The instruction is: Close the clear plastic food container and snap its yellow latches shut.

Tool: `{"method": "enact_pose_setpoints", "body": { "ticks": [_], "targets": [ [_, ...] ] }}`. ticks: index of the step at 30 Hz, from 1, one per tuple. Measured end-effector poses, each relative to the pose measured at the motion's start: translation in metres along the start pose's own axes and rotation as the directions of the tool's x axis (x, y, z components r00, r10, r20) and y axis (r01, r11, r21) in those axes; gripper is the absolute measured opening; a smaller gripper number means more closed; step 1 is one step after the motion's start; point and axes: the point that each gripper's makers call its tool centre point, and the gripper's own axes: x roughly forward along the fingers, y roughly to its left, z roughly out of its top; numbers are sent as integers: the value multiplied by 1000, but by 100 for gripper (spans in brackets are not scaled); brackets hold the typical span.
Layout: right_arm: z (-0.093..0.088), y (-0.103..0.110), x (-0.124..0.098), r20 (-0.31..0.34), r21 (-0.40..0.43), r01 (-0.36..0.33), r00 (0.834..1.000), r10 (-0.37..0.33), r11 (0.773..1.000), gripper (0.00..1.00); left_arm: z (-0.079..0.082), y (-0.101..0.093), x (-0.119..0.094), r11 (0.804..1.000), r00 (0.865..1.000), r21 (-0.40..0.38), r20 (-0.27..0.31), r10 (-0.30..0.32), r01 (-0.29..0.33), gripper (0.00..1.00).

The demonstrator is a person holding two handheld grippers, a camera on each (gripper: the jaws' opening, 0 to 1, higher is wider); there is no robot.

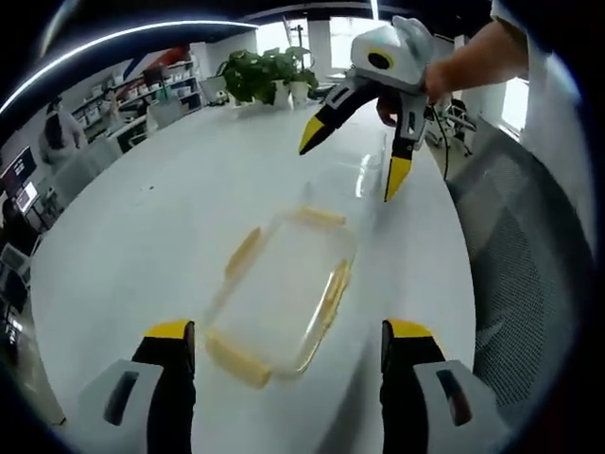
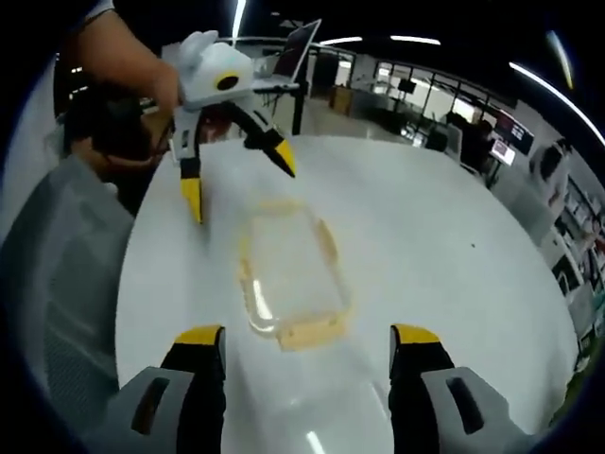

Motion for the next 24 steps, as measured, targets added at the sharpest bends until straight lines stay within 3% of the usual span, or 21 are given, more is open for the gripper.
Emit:
{"method": "enact_pose_setpoints", "body": {
  "ticks": [6, 24],
  "targets": [
    [2, -2, 6, -16, -30, -19, 1000, 19, 999, 70, 2, 5, 3, 1000, 1000, 11, 2, -9, 9, 79],
    [-3, -1, 26, -98, -134, -88, 992, 75, 987, 68, -10, 18, 9, 986, 996, 156, -78, -43, 55, 76]
  ]
}}
